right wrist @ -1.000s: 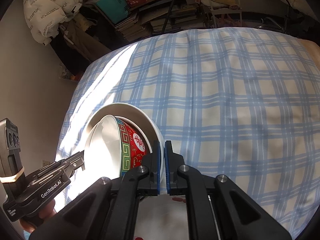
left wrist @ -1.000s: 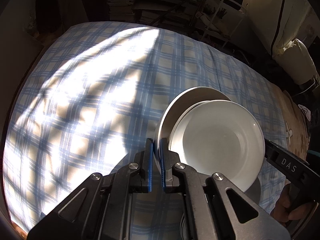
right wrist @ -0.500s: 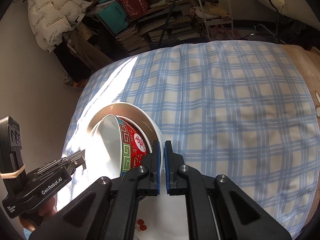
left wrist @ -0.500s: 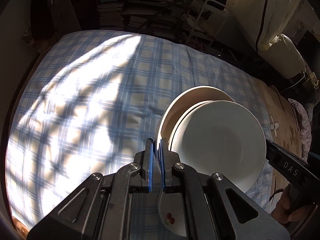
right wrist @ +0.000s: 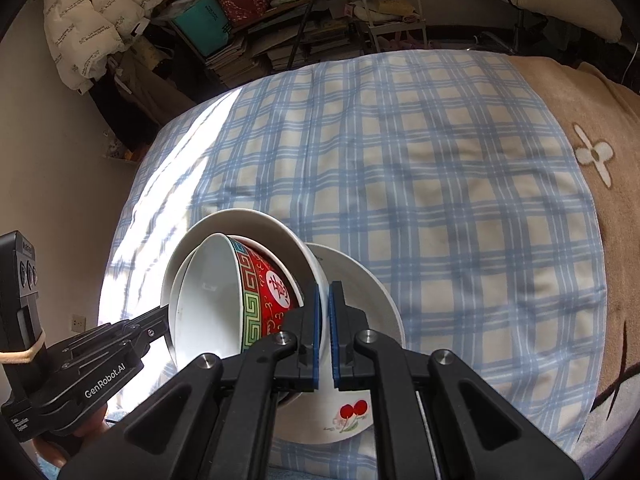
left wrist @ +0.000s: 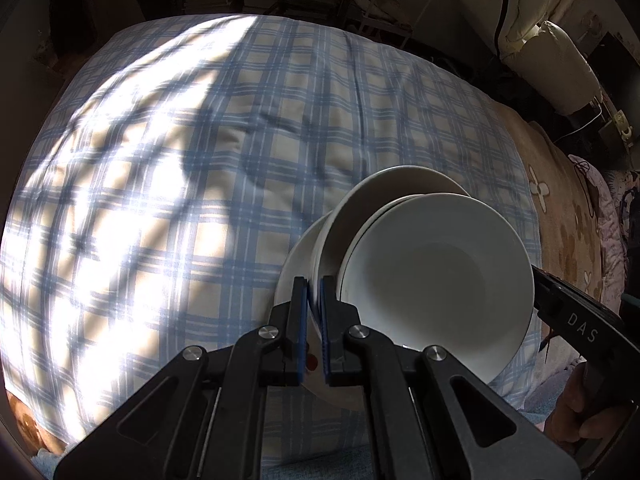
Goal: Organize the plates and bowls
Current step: 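Lift the whole stack with both tools and set it on the tablecloth middle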
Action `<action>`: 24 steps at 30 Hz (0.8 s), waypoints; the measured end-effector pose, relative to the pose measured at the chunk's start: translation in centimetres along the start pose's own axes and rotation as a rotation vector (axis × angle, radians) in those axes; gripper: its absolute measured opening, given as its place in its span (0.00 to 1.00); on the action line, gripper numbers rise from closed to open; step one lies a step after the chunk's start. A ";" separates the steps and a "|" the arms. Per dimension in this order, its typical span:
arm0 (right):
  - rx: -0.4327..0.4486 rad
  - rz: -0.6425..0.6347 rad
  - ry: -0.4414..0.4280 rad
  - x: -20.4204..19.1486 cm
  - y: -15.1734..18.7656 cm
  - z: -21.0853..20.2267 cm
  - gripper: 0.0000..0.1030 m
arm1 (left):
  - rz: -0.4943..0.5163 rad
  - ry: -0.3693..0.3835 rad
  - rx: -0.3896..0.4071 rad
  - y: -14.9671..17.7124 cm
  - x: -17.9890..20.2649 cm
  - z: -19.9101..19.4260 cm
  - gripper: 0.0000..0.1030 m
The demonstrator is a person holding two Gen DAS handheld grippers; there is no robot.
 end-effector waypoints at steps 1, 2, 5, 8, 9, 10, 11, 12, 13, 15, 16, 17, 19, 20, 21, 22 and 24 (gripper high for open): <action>-0.009 0.005 0.001 0.2 0.5 0.3 0.08 | -0.002 -0.005 -0.009 0.5 -0.1 0.3 0.04; -0.016 0.005 0.002 0.2 0.8 0.5 0.08 | -0.006 -0.008 -0.012 0.9 -0.2 0.5 0.04; -0.036 -0.014 0.027 0.1 1.5 1.2 0.08 | -0.012 -0.018 -0.038 1.7 -0.6 1.5 0.04; -0.040 -0.047 0.051 -0.2 2.0 1.6 0.07 | 0.012 -0.039 -0.036 2.3 -0.7 1.9 0.03; -0.032 -0.057 0.054 -0.4 2.0 1.5 0.07 | 0.029 -0.047 -0.009 2.2 -0.7 1.4 0.04; -0.030 -0.063 0.053 -0.4 2.0 1.4 0.07 | 0.042 -0.054 0.012 2.0 -0.6 0.9 0.04; -0.029 -0.070 0.053 -0.5 1.9 1.4 0.07 | 0.045 -0.048 0.025 1.8 -0.5 0.5 0.09; -0.019 -0.077 0.051 -0.6 1.8 1.2 0.07 | 0.039 -0.021 0.031 1.5 -0.5 0.1 0.12; -0.004 -0.079 0.040 -0.7 1.6 0.8 0.07 | 0.033 -0.016 0.034 1.3 -0.5 -0.1 0.12; 0.030 -0.075 0.009 -0.9 1.2 -0.3 0.08 | 0.046 -0.053 0.052 1.3 -0.5 -0.4 0.12; 0.037 -0.075 0.008 -0.9 1.0 -0.6 0.08 | 0.052 -0.063 0.054 1.3 -0.4 -0.5 0.12; 0.043 -0.074 0.012 -0.8 1.0 -0.9 0.08 | 0.051 -0.064 0.050 1.4 -0.4 -0.6 0.12; 0.045 -0.066 -0.001 -0.6 1.3 -1.3 0.09 | 0.053 -0.067 0.052 1.7 -0.3 -0.9 0.13; 0.047 -0.059 -0.010 -0.6 1.4 -1.5 0.09 | 0.057 -0.077 0.058 1.8 -0.3 -1.3 0.14; 0.052 -0.057 -0.015 -0.5 1.7 -1.8 0.09 | 0.065 -0.089 0.068 1.9 -0.1 -1.7 0.14; 0.059 -0.062 -0.016 -0.5 1.9 -2.2 0.10 | 0.072 -0.099 0.079 2.1 0.0 -2.2 0.15; 0.089 -0.071 -0.009 -0.5 2.2 -3.3 0.15 | 0.089 -0.120 0.109 2.4 0.2 -3.5 0.17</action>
Point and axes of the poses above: each gripper's, at about its wrist camera, not at the fingertips, and z roughly the way its jaws point, x to its right, y to its underside, the point moved 6 cm from there along z, roughly the way its jaws point, and after that the axes turned 8 degrees about y, right-handed, at the moved point
